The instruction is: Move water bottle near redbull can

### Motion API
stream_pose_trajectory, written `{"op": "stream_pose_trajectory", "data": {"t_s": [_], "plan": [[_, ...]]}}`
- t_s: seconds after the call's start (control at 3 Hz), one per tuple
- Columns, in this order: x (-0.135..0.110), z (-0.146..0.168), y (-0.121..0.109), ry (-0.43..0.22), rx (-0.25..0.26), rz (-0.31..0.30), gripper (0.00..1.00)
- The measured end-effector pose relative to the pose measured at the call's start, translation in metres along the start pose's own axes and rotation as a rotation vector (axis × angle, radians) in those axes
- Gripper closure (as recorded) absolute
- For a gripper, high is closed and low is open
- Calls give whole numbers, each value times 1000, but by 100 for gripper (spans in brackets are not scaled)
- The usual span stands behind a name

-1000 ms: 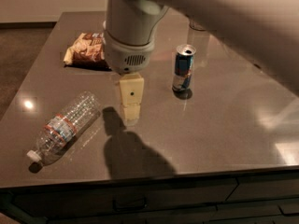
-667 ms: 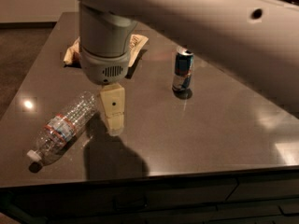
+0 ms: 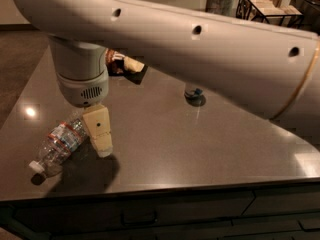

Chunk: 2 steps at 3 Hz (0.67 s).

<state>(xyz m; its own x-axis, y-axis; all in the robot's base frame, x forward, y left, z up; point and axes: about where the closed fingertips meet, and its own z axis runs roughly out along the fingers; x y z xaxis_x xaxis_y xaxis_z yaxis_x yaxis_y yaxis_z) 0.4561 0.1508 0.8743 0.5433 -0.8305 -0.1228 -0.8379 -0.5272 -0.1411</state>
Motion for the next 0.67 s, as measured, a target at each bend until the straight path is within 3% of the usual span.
{"op": "stream_pose_trajectory", "data": {"t_s": [0.33,0.67], "plan": [[-16,20,-9,11,-33,-34,0],[-16,20,-9,11,-32,-34,0]]}}
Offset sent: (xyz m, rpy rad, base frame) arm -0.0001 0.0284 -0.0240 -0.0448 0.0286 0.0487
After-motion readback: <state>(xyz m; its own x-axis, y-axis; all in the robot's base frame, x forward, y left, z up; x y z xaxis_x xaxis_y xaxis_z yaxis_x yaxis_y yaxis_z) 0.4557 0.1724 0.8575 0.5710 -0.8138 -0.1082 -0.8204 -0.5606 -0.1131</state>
